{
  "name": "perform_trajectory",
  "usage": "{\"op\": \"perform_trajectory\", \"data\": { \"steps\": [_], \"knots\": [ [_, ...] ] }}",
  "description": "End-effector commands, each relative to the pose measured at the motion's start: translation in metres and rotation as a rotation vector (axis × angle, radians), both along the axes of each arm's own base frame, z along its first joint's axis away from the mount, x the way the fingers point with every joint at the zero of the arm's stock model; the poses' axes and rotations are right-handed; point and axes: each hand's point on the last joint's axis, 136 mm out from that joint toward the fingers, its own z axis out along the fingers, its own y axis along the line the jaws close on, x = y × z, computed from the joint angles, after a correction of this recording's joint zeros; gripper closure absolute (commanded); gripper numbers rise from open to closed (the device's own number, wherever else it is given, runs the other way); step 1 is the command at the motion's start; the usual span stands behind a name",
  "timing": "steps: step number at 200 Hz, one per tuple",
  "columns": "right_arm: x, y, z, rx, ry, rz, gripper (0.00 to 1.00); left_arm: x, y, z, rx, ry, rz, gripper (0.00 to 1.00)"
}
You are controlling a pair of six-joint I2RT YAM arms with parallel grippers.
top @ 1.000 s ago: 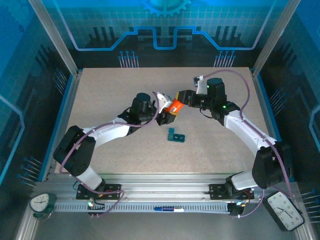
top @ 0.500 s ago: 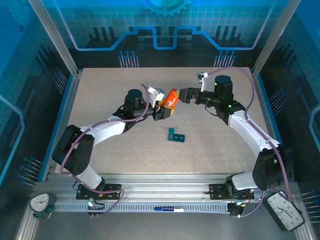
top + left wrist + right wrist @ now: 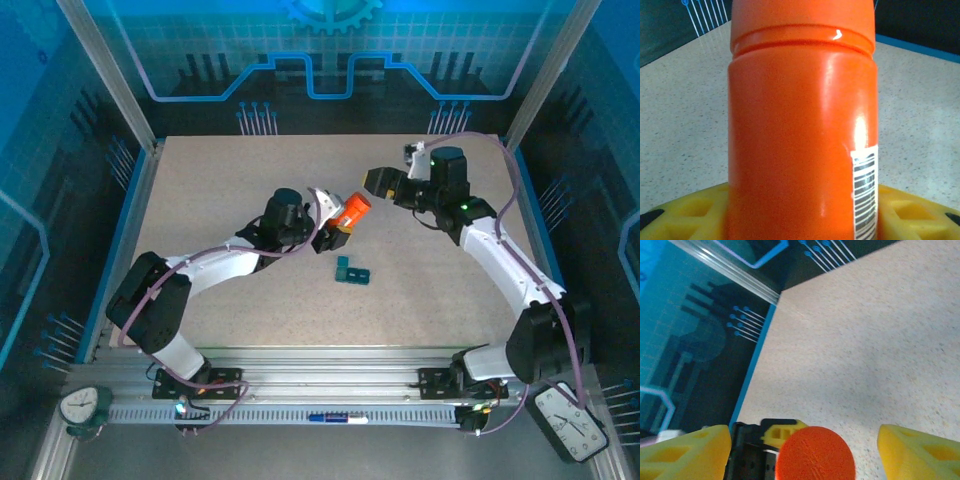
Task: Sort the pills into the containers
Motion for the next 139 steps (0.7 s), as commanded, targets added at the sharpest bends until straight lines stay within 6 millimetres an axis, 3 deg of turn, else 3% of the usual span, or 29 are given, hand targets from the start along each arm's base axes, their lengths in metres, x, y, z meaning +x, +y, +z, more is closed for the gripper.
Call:
{"op": "perform_trajectory", "data": {
  "steps": [1,68,110,123,139],
  "knots": [
    [-0.002,0.000,-0.020,-0.040,0.083,-0.042,0.23,0.008,0.000,0.031,0.012,-0.118,0.017,1.00],
    [-0.004,0.036,-0.034,-0.055,0.107,0.039,0.22,0.009,-0.001,0.030,0.013,-0.115,0.018,1.00],
    [-0.005,0.042,-0.037,-0.030,0.104,0.056,0.42,0.008,-0.002,0.031,0.004,-0.114,0.019,1.00],
    [-0.005,0.041,-0.037,-0.018,0.097,0.054,0.41,0.007,-0.002,0.030,0.001,-0.111,0.017,1.00],
    [-0.005,0.040,-0.035,0.017,0.084,0.048,0.30,0.007,-0.002,0.030,-0.003,-0.111,0.015,1.00]
  ]
}}
